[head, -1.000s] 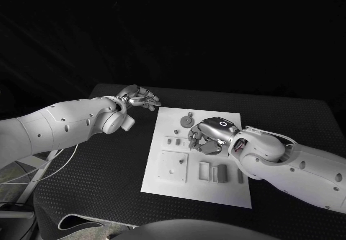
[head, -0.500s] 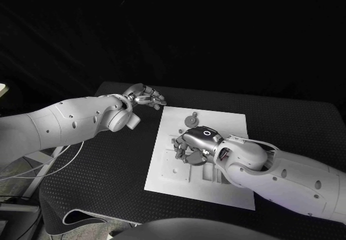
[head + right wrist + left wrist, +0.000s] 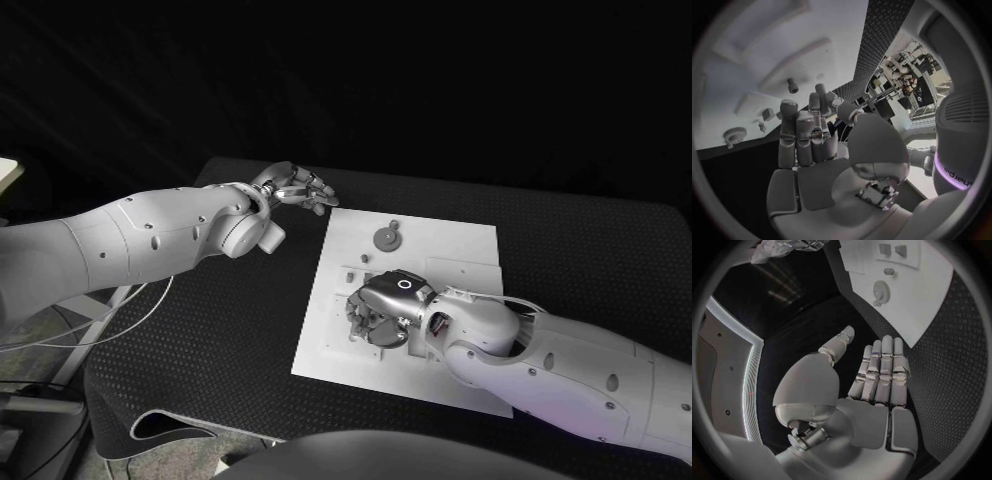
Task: Assemble the parts on the task board
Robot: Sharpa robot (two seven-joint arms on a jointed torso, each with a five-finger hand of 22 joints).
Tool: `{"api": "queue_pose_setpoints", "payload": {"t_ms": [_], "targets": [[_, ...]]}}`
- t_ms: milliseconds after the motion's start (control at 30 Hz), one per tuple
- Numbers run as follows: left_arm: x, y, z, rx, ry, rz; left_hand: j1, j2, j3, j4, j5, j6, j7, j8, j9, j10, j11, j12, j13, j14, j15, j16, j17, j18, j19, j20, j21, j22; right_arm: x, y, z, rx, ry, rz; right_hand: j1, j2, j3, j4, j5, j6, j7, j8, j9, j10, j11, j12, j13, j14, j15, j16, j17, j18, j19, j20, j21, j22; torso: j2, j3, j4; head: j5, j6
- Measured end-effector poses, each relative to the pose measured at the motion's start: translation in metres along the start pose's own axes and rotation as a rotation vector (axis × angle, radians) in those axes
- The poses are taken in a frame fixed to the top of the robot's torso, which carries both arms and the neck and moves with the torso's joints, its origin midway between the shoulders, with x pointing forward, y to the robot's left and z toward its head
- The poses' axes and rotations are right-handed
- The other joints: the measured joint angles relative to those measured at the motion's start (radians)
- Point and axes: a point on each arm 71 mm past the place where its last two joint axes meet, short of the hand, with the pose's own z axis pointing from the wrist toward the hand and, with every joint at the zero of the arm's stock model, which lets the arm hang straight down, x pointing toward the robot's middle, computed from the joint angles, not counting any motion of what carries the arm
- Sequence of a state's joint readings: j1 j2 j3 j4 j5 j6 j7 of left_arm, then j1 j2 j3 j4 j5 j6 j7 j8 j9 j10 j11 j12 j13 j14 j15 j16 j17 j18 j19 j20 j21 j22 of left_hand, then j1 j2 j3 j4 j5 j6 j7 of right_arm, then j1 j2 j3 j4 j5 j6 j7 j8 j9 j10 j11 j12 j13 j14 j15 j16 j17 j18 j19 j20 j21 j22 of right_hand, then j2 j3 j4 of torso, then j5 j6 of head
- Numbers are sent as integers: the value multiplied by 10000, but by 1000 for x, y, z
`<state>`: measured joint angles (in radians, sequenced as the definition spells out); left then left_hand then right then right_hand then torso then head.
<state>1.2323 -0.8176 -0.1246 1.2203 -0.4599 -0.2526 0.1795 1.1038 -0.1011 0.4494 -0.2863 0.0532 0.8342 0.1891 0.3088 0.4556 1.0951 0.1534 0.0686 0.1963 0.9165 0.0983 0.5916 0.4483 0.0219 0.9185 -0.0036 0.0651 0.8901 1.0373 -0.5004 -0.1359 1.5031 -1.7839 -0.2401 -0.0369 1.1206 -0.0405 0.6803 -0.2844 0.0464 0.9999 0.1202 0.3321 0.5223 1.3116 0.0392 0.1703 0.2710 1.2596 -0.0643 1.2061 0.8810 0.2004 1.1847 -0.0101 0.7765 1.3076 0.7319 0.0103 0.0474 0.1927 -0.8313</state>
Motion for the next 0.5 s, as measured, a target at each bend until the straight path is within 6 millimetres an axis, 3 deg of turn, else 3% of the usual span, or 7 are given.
{"api": "queue_pose_setpoints", "payload": {"t_ms": [500], "targets": [[2,-1,1,24,47,-15,0,0,0,0,0,0,0,0,-9,0,0,0,-9,0,0,0,19,0,0,0,0,-9,9,3,6,-55,140,-168,-13,-15,-13,-12,0,0,-1,0,0,0,0,1,15,0,5,0,5,3,-8,-4,36,-1,-4,7,-7,57,-39]]}}
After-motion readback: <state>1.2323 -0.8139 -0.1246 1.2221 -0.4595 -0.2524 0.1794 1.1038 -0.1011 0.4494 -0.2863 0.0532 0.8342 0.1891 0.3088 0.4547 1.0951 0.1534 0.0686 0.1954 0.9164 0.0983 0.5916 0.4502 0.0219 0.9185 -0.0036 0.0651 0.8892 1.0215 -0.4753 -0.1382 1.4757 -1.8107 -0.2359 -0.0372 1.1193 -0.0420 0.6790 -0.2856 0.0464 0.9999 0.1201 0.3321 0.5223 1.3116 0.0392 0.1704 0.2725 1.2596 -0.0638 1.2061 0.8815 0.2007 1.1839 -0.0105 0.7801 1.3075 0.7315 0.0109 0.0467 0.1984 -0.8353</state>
